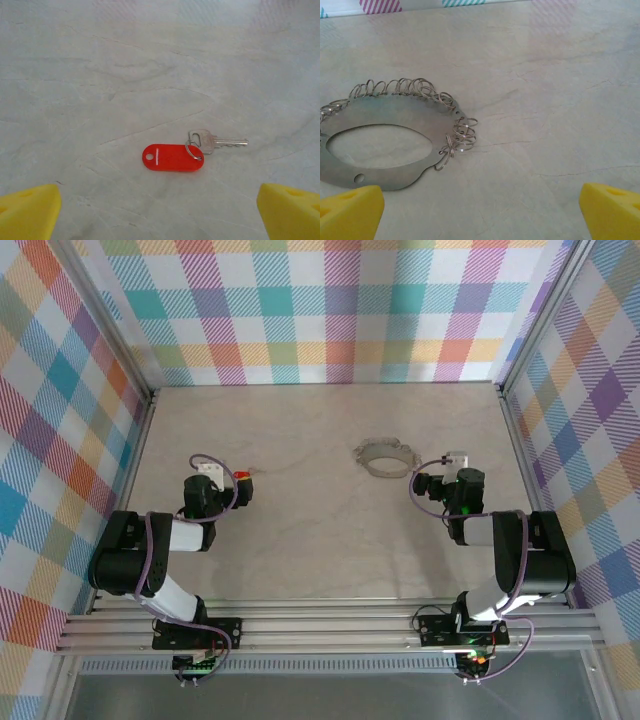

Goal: Put the keys on the keyring

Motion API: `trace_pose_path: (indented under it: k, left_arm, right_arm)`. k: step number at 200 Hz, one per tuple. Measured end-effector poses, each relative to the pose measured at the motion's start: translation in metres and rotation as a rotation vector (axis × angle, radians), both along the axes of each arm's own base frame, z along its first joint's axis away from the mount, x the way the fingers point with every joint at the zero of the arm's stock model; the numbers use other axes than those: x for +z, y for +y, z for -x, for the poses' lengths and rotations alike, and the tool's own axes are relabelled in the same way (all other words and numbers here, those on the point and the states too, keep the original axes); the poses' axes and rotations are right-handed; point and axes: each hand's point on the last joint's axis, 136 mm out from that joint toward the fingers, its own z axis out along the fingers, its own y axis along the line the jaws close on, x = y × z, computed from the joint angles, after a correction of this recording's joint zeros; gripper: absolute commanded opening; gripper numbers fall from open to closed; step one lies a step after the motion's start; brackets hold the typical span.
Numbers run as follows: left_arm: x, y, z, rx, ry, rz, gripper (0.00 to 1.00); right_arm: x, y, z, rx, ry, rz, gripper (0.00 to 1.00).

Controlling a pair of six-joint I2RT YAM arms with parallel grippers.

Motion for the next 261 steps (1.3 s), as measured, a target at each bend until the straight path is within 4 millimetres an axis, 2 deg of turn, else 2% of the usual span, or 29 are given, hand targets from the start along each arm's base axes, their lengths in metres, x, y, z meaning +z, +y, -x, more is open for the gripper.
trace_pose_path:
  k: [120, 140, 155, 175, 203, 217, 237, 246, 261]
  left_arm:
    - [0.001, 0.005, -0.004, 0.03, 0.008, -0.005, 1.0]
    - [0.0, 0.005, -0.005, 0.03, 0.047, -0.008, 0.99]
    - [0.009, 0.005, -0.011, 0.03, 0.058, -0.008, 0.98]
    - [0.032, 0.005, -0.018, 0.033, 0.039, -0.003, 0.98]
    - [0.058, 0.009, -0.016, 0.075, 0.042, 0.031, 0.98]
    - [0.072, 0.011, -0.014, 0.111, 0.058, 0.074, 0.98]
    - [0.088, 0.01, -0.013, 0.15, 0.099, 0.157, 0.99]
    - [0.095, 0.005, -0.013, 0.155, 0.116, 0.203, 0.99]
    - [0.1, -0.006, -0.009, 0.148, 0.149, 0.273, 0.98]
  right_arm:
    - [0.0, 0.0, 0.0, -0.001, -0.001, 0.0, 1.0]
    - [0.006, -0.002, 0.002, -0.014, -0.009, 0.005, 1.0]
    - [0.021, -0.005, 0.004, -0.03, -0.031, 0.009, 1.0]
    - [0.047, -0.008, 0.003, -0.059, -0.032, -0.014, 1.0]
    - [0.095, -0.012, -0.004, -0.143, -0.04, -0.171, 1.0]
    - [0.112, -0.002, -0.008, -0.12, -0.03, -0.258, 1.0]
    - [0.115, 0.018, -0.018, -0.052, 0.045, -0.367, 0.88]
    - [0.111, 0.03, -0.024, -0.017, 0.099, -0.398, 0.82]
    - [0.096, 0.054, -0.034, 0.031, 0.203, -0.434, 0.79]
